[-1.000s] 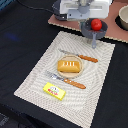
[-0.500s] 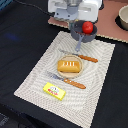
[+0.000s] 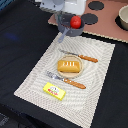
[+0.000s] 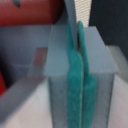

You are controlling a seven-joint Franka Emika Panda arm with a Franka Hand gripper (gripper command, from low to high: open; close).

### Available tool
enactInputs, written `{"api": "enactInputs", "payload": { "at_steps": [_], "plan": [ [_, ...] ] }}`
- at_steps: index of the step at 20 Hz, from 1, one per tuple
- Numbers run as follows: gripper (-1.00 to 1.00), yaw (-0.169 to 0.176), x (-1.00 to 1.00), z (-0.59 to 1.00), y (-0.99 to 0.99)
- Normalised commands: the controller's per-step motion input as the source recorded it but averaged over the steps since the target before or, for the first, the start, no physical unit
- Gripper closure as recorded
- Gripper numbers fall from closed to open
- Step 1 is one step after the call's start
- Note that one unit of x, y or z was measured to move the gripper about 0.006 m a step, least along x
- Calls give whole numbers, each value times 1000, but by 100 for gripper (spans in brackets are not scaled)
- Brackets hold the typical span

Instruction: Interact with the objects in diverse but meaningful ways.

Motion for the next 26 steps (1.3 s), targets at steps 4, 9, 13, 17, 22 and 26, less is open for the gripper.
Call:
{"api": "enactInputs", "payload": {
  "at_steps": [4, 9, 13, 17, 22, 26],
  "plan": [
    [100, 74, -581, -36, -411],
    [100, 126, -441, -177, -412],
    [100, 145, -398, -256, -395],
    [100, 116, -409, -299, -478],
    [100, 54, -487, -345, -598],
    [100, 11, -465, -241, -719]
  ]
}}
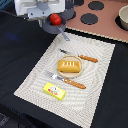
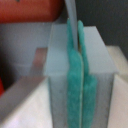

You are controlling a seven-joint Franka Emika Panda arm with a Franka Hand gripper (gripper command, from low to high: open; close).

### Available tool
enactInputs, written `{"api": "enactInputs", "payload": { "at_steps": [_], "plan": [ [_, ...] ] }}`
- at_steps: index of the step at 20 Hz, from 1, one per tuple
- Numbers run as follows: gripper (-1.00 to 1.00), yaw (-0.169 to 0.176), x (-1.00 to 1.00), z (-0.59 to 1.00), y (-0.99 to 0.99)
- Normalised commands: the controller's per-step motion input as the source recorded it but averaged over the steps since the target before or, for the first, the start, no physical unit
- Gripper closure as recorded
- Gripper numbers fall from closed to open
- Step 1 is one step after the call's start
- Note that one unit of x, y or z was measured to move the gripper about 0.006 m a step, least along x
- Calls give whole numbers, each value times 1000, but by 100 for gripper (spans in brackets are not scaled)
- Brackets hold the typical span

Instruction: Interact with the objects in diverse but meaningful ways.

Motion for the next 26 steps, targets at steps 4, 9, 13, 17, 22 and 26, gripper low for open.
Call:
{"api": "enactInputs", "payload": {
  "at_steps": [4, 9, 13, 17, 22, 26],
  "plan": [
    [100, -13, -263, -135, -623],
    [100, 0, -101, -164, -221],
    [100, 0, 42, -57, 0],
    [100, 0, -14, -211, -11],
    [100, 0, -263, -408, -161],
    [100, 0, -251, -394, -147]
  ]
}}
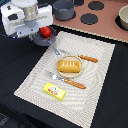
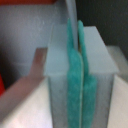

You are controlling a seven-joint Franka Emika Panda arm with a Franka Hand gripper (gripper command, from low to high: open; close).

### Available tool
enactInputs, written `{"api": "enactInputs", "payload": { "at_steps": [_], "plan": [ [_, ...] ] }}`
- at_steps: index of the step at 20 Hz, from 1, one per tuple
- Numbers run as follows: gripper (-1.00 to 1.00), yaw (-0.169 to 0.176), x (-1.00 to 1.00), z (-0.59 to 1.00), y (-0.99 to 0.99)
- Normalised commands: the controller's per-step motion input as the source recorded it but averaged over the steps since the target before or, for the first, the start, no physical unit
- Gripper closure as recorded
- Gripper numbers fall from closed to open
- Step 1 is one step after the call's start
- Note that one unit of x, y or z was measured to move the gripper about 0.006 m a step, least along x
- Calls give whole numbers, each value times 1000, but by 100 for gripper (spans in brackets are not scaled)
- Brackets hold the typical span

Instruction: Interact with the objects in diverse but meaningful ways.

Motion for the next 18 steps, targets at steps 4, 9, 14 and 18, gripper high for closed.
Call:
{"api": "enactInputs", "payload": {
  "at_steps": [4, 9, 14, 18],
  "plan": [
    [100, 0, -286, -359, -137],
    [100, -12, -493, -179, -123],
    [100, -4, -349, -199, -62],
    [-100, -13, -307, -158, -19]
  ]
}}
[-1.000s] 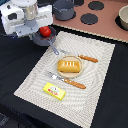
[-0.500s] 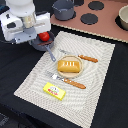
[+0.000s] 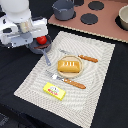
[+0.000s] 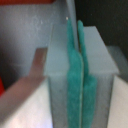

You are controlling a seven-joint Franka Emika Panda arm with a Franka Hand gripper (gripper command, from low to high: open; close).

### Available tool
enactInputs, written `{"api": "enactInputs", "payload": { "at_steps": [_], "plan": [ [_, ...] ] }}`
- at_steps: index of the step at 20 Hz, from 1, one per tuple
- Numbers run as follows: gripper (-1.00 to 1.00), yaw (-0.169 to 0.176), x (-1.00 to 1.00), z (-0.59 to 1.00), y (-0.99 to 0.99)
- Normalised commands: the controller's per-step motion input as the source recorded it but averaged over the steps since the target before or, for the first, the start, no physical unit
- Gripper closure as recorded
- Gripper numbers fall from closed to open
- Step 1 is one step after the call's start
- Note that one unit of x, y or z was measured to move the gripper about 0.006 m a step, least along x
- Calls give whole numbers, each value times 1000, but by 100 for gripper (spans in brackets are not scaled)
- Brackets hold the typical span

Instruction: Interact with the objects in diverse but meaningful ways.

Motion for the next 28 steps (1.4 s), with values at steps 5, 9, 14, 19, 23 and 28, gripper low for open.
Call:
{"api": "enactInputs", "payload": {
  "at_steps": [5, 9, 14, 19, 23, 28],
  "plan": [
    [-100, -22, -288, -168, -11],
    [-100, -33, -263, 69, -7],
    [-100, -87, -145, 718, 0],
    [-100, -103, -55, 921, 36],
    [-100, -107, -69, 870, 25],
    [-100, -64, 34, 647, 185]
  ]
}}
